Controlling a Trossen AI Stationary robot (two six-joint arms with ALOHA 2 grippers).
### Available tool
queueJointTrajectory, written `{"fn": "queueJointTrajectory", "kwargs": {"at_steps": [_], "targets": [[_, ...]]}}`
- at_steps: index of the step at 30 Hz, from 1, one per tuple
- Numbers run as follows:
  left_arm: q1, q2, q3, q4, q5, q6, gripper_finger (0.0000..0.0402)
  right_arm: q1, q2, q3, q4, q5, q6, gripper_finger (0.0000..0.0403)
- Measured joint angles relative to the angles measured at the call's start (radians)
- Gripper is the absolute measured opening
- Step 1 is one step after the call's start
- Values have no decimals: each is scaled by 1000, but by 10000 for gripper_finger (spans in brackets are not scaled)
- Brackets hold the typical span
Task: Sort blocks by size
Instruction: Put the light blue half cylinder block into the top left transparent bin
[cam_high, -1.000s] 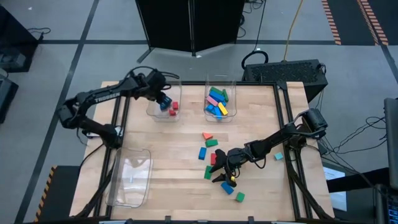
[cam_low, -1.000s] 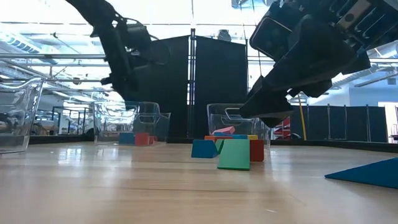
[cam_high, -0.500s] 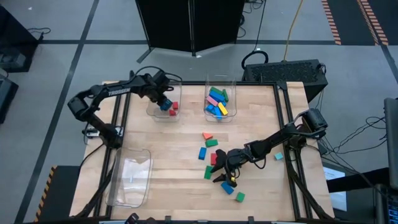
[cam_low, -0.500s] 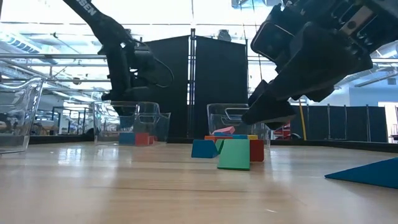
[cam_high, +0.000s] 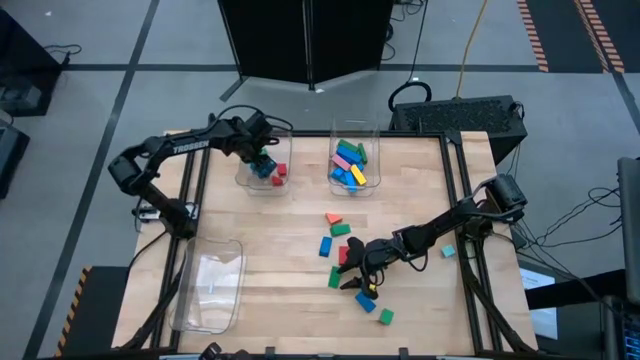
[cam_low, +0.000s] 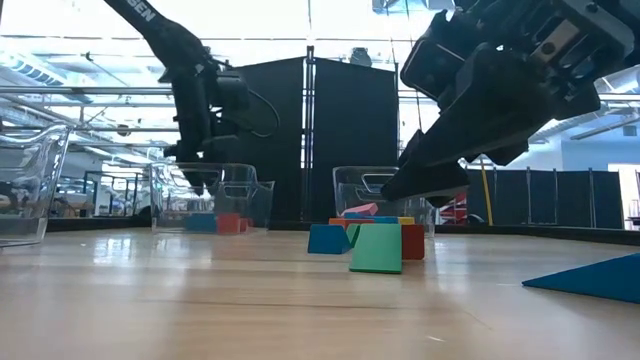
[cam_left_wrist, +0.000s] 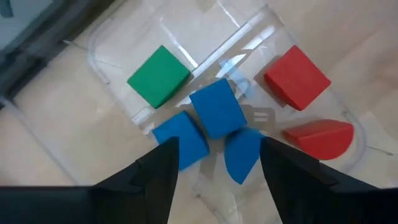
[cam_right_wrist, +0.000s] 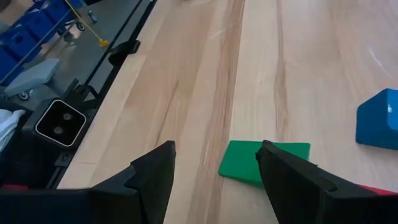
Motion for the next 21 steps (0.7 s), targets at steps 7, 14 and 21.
{"fn": "queueJointTrajectory", "kwargs": {"at_steps": [7, 14, 21], "targets": [[-43, -102, 40, -38, -25, -10, 226, 0, -59, 0, -189, 74, 9, 222], [-187, -286, 43, -38, -112, -29, 226, 11, -190, 0, -544, 206, 32, 222], [-405, -369, 43, -29, -168, -90, 226, 40, -258, 0, -873, 212, 115, 222]]}}
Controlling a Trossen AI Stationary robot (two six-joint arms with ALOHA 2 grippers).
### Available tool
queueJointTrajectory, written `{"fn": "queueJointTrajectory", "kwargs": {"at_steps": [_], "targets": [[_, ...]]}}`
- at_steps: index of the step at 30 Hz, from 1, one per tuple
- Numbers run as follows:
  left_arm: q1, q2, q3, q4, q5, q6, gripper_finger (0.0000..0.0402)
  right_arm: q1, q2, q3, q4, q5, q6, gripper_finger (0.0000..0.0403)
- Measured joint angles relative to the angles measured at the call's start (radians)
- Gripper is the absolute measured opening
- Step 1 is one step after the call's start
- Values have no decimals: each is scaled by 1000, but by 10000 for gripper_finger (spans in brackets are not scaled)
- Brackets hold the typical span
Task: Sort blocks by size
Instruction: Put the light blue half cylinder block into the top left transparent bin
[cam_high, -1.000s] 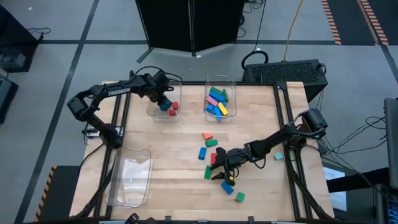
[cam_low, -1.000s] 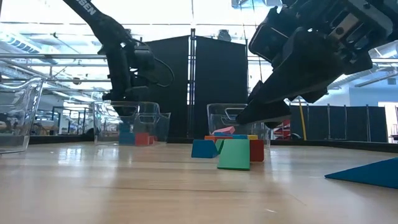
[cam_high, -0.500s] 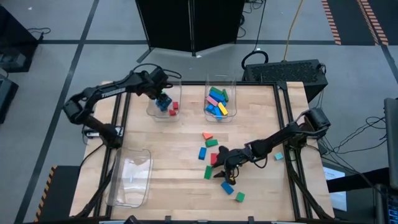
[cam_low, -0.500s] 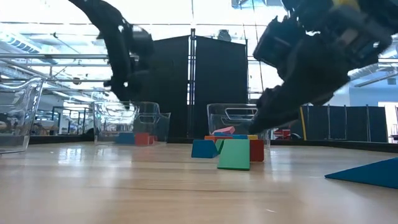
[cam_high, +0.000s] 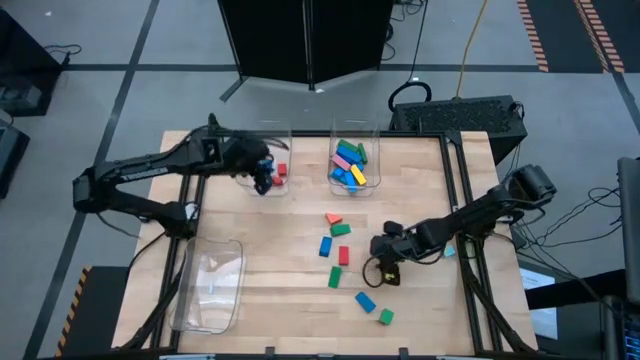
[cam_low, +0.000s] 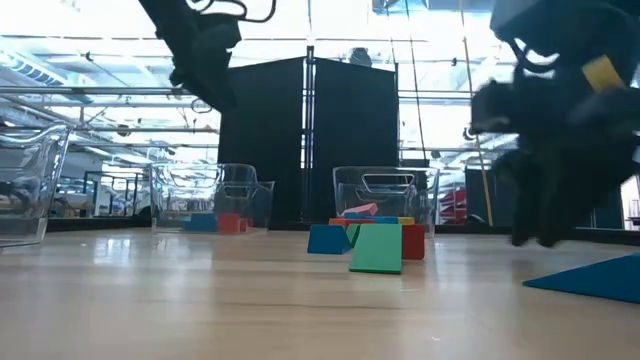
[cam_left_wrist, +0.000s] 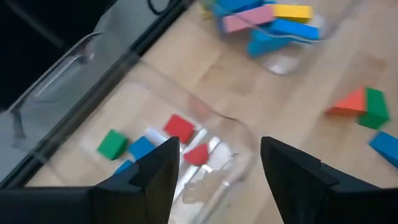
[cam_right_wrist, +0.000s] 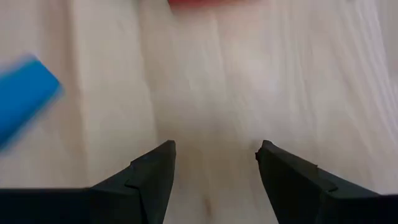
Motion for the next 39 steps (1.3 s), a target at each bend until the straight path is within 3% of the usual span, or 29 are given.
{"fn": "queueJointTrajectory", "kwargs": {"at_steps": [9, 15, 20, 31, 39], "targets": [[-212, 23, 0, 9, -108, -77, 226, 23, -8, 0, -184, -1, 69, 222], [-299, 66, 0, 65, -118, -105, 226, 26, -10, 4, -251, -8, 78, 222], [-357, 134, 0, 123, -118, -118, 226, 36, -10, 17, -348, -47, 89, 222], [-448, 310, 0, 270, -125, -115, 226, 104, -7, 128, -843, -67, 62, 222], [-503, 428, 0, 355, -144, -122, 226, 150, -7, 123, -918, -114, 5, 222]]}}
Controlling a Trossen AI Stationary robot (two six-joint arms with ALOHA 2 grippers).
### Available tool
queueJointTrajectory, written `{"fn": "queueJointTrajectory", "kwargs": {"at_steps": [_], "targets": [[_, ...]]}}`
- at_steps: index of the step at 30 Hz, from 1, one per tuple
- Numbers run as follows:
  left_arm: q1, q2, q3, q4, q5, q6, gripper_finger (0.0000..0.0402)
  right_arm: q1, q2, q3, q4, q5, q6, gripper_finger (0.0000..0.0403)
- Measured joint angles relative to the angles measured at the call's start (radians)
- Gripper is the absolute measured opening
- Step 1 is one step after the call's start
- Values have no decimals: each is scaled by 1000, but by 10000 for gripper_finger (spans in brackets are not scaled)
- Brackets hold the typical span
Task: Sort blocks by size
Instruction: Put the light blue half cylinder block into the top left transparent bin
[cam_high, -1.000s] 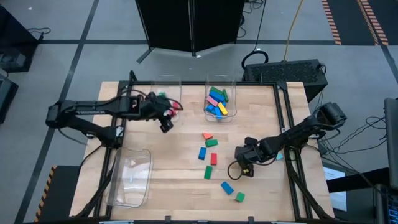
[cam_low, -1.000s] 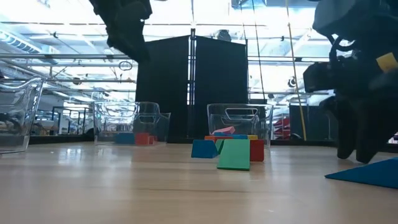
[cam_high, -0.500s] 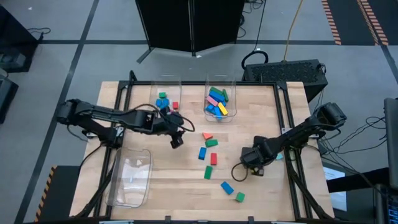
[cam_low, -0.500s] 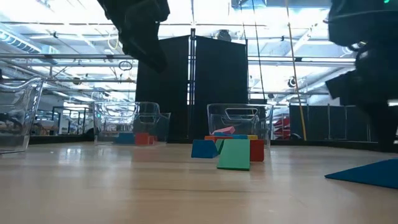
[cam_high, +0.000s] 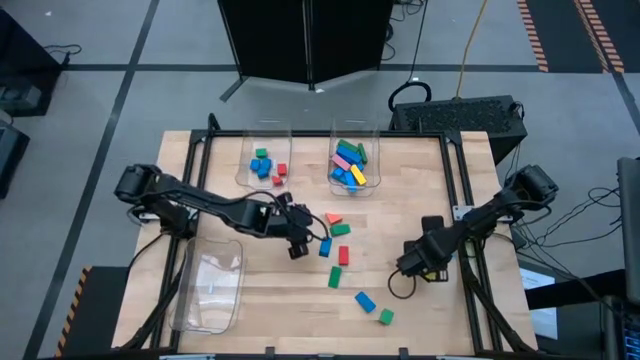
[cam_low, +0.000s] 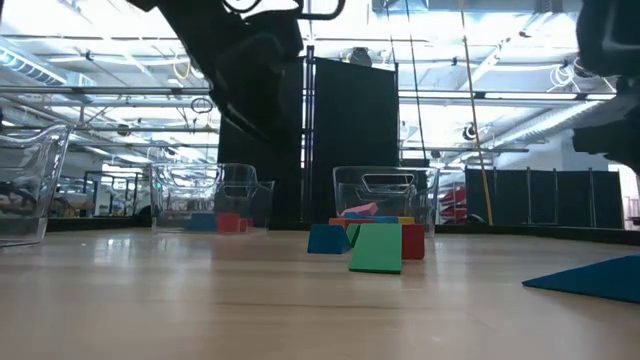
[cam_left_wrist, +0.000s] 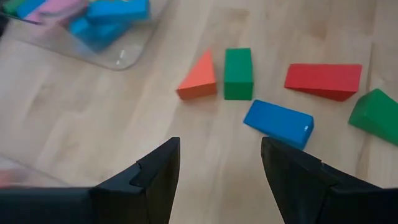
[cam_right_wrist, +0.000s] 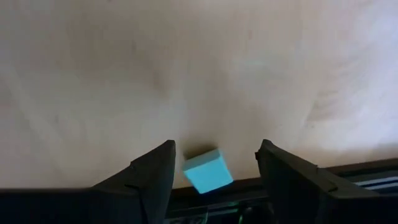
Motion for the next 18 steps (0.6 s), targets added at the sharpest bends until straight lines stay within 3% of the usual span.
{"fn": "queueJointTrajectory", "kwargs": {"at_steps": [11, 18], "targets": [[-76, 76, 0, 103, 0, 0, 226, 71, 0, -2, -27, -48, -63, 222], [-103, 76, 0, 149, 0, 0, 226, 86, -2, -90, -14, -53, -62, 222]]}}
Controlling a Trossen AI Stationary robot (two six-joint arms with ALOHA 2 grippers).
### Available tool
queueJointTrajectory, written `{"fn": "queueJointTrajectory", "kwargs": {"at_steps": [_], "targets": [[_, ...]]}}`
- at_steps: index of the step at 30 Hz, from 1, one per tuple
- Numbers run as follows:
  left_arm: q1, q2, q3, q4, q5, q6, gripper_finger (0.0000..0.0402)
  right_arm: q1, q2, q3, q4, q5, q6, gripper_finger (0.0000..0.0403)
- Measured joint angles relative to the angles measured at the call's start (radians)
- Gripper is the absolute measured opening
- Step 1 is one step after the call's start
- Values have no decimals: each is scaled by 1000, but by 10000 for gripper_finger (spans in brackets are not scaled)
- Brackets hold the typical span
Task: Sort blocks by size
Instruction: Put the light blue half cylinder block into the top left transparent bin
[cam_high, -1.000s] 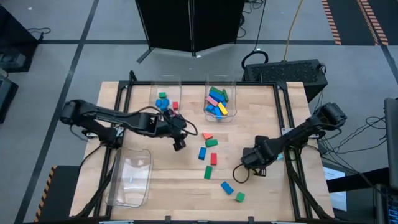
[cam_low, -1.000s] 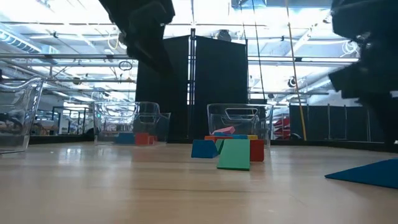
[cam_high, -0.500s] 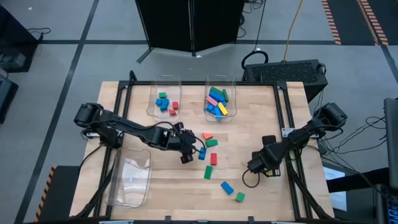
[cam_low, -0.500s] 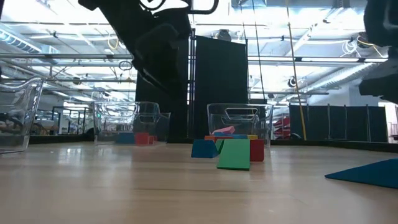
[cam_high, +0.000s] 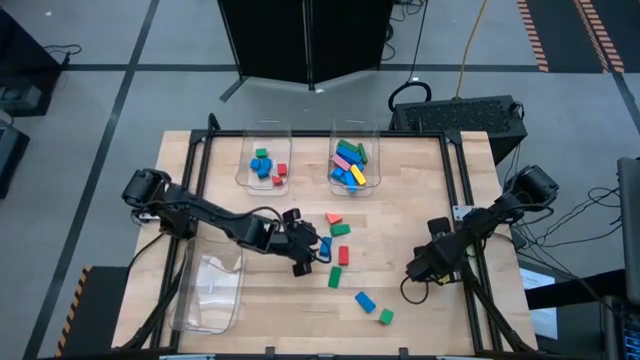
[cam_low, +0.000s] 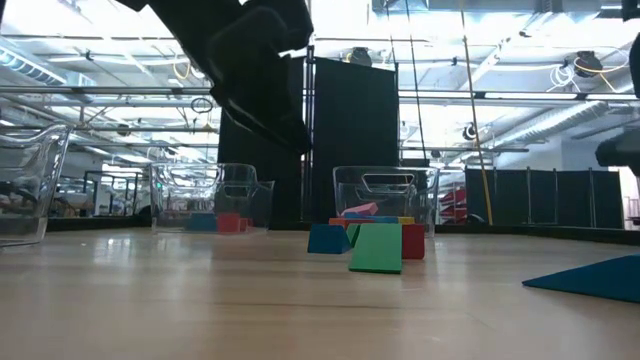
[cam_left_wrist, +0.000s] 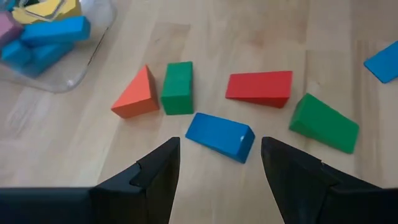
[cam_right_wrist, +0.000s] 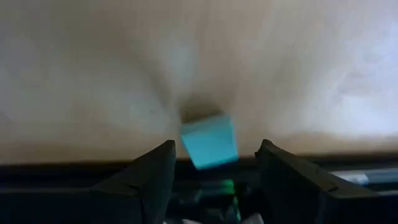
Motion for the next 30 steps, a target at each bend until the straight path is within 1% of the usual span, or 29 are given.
{"fn": "queueJointTrajectory", "kwargs": {"at_steps": [7, 14, 24, 30], "targets": [[-6, 0, 0, 5, 0, 0, 226, 0, -44, -69, 98, -22, 16, 222], [-6, 0, 0, 24, 0, 1, 226, 0, -49, -88, 120, -26, 30, 219], [-6, 0, 0, 21, 0, 1, 226, 0, -52, -134, 169, -36, 54, 157], [-6, 0, 0, 21, 0, 1, 226, 0, -51, -134, 164, -34, 113, 141]]}}
